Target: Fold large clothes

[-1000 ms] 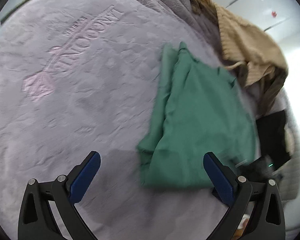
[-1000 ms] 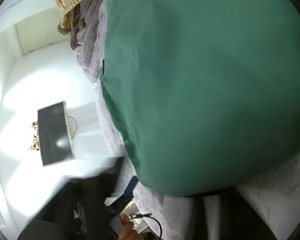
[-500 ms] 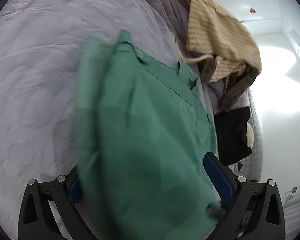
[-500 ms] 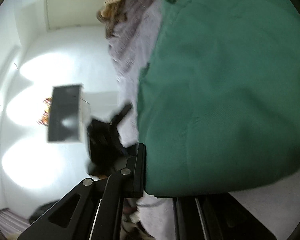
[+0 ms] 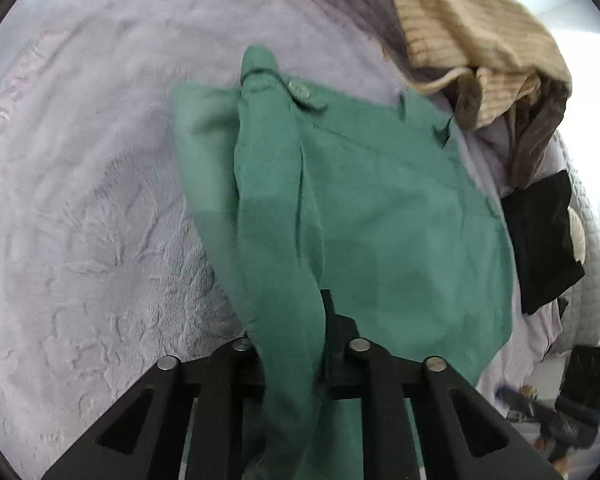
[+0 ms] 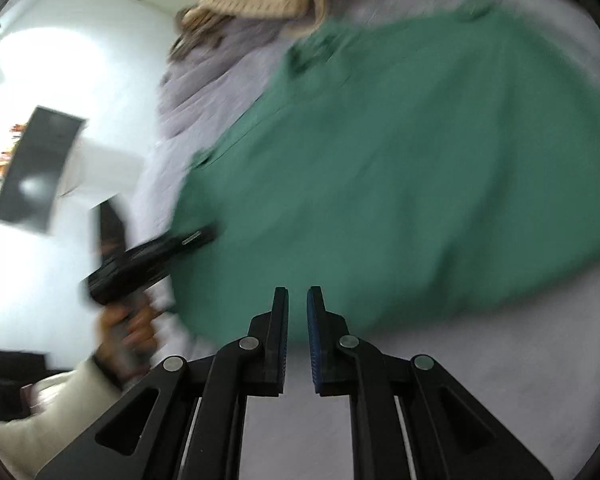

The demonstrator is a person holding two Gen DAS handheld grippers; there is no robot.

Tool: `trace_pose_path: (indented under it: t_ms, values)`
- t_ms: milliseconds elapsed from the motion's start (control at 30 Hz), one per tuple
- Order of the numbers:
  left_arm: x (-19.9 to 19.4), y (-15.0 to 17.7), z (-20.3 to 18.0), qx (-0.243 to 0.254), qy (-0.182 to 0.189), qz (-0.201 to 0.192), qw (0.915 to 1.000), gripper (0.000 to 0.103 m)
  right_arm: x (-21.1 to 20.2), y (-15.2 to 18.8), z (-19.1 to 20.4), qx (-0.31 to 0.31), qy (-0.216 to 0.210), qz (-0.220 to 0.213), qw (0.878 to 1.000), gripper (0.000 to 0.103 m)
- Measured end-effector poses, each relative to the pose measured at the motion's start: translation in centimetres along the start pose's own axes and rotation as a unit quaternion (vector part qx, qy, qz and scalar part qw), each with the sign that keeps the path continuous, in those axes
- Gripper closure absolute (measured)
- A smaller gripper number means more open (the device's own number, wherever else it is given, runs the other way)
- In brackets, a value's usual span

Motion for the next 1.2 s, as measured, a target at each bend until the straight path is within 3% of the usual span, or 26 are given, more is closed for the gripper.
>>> trace_pose_path:
  t_ms: [67, 200, 300, 433, 500, 633, 733, 833, 933, 1000, 1067, 1167, 1200]
  values:
    - [-1.5, 0.0, -0.6, 0.002, 0.007, -0.020, 0.9998, 0.089, 1.0, -1.1, -1.6, 0.007, 0.016, -0.005, 1.000, 0.093]
    - [-4.5, -0.8, -3.4, -0.003, 0.037, -0.049, 0.9981, 0.089, 5.8, -0.4, -5.2, 0.037, 0.029, 0.046, 0.998, 0.093]
    - [-5.8, -1.3, -6.7, 0.006, 0.043, -0.067, 0.9968, 0.089, 5.8, -0.1, -6.4, 0.055, 0.000, 0.031, 0.998, 0.093]
    - [-6.6, -1.6, -15.1, 0.071, 0.049, -0.094, 0.9918, 0.089, 4.0, -0.1, -7.2, 0.084, -0.065, 0.023, 0.994, 0.093]
    - [-6.6, -1.4, -19.2, 0.096, 0.070, -0.100, 0.9879, 0.089, 2.7, 0.4, -7.7, 0.102, -0.106, 0.024, 0.989, 0.093]
    - [-3.7, -0.3, -27.8, 0.162, 0.078, -0.089, 0.9797, 0.089, -1.0, 1.0, -8.9, 0.125, -0.167, -0.003, 0.978, 0.093]
    - [1.6, 1.2, -33.0, 0.202, 0.055, -0.053, 0.9763, 0.089, -3.6, 1.2, -10.3, 0.135, -0.179, -0.026, 0.974, 0.093]
    - [6.2, 2.6, -35.6, 0.217, 0.032, -0.011, 0.9757, 0.089, -5.1, 1.6, -12.0, 0.142, -0.165, -0.034, 0.975, 0.091]
    - [8.2, 4.3, -37.8, 0.253, -0.017, -0.016, 0.9671, 0.088, -6.5, 2.2, -13.8, 0.156, -0.163, -0.042, 0.973, 0.091]
    - [7.9, 5.0, -38.8, 0.272, -0.039, -0.034, 0.9608, 0.078, -7.4, 2.4, -14.4, 0.156, -0.159, -0.047, 0.974, 0.091]
    - [6.9, 5.2, -39.5, 0.272, -0.024, -0.046, 0.9609, 0.022, -8.4, 2.3, -14.6, 0.149, -0.154, -0.055, 0.975, 0.091]
    - [3.8, 5.0, -40.0, 0.263, 0.005, -0.100, 0.9597, 0.018, -8.9, 1.2, -14.1, 0.144, -0.152, -0.071, 0.975, 0.090]
    - [2.7, 4.8, -40.3, 0.269, 0.010, -0.104, 0.9574, 0.018, -9.1, 0.9, -14.3, 0.148, -0.154, -0.077, 0.974, 0.077]
Point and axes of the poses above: each gripper's, at about its wrist camera, not at the fingertips, and x roughly the way its jaws point, z to its left, y to its underside, the point moved 2 cm from there along x, roughly the way its jaws point, and after that the axes turned 13 degrees about -y, right-handed, at the moved point
